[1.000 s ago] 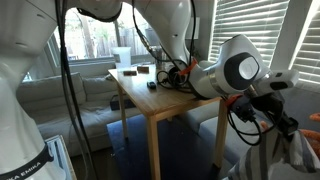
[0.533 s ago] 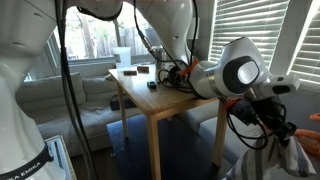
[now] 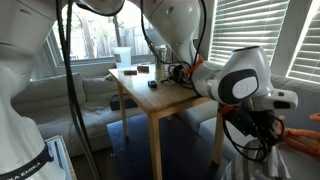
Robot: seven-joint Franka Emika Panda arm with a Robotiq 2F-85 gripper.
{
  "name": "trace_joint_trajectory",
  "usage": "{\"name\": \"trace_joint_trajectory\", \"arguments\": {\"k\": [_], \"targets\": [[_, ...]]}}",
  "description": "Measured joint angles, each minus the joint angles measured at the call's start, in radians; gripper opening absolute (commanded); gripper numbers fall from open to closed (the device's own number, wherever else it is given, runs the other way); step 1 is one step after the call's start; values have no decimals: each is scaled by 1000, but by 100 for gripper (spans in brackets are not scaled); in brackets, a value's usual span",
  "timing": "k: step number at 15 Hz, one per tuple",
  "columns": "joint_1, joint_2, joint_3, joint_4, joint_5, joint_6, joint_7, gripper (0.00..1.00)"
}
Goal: Put the striped towel in the basket
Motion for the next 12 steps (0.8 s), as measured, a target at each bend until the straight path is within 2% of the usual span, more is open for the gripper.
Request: {"name": "trace_joint_trajectory", "arguments": {"k": [3,4,5,12], "targets": [[-25,5,43,15,59,-65,-70,1],[-30,8,52,23,73,-85,-87,30],[-32,13,55,30,80,-102,-97,31],[-39,18,32,92,83,-113,-137,78]]}}
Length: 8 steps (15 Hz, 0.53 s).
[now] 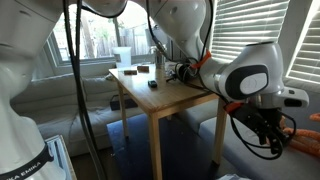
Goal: Put the striped towel in the basket
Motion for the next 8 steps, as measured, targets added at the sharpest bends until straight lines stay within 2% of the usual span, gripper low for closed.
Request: {"name": "trace_joint_trajectory", "arguments": {"k": [3,8], "targets": [[-4,-47,-5,5,0,-6,-53,98],[-14,-207,23,-36,8,-101,-184,100]]}}
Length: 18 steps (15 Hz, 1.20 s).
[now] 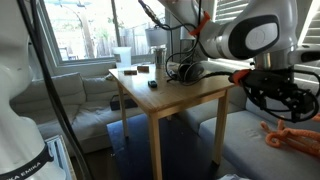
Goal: Put the striped towel in the basket
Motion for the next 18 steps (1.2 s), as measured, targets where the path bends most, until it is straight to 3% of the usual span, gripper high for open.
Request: {"name": "trace_joint_trajectory", "arguments": {"k": [3,5,9,13,18], "targets": [[-2,-116,15,-50,22,-53,-101,100],[-16,-199,41,-87,94,-97,-238,100],[-6,-375,55,-154,168,-291,-461,100],[60,-523,50,-211,163,-455,-596,100],[170,-656,48,-321,132,-501,-702,100]]}}
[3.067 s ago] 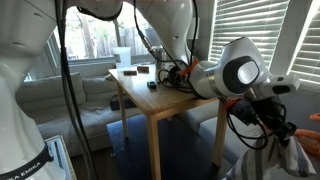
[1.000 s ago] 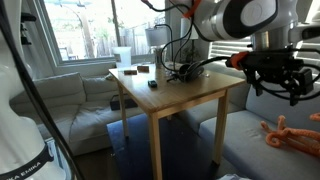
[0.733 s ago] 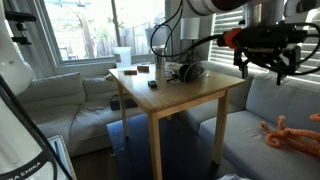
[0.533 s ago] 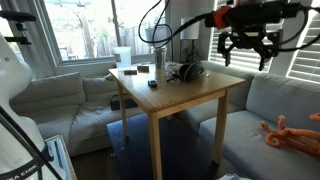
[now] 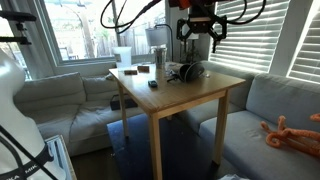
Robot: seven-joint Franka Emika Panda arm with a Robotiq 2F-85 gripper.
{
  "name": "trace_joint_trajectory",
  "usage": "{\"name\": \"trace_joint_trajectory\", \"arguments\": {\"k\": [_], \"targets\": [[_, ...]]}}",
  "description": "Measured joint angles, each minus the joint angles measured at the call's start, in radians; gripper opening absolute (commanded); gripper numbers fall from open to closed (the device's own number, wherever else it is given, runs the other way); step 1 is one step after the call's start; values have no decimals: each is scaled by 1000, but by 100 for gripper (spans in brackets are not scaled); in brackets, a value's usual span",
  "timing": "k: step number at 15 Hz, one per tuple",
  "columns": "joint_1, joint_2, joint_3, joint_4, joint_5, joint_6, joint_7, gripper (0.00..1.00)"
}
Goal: Put the striped towel in the basket
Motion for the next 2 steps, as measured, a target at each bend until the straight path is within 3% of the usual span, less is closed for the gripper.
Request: {"name": "trace_joint_trajectory", "arguments": {"k": [2], "targets": [[7,2,-8,2,0,0,4,100]]}}
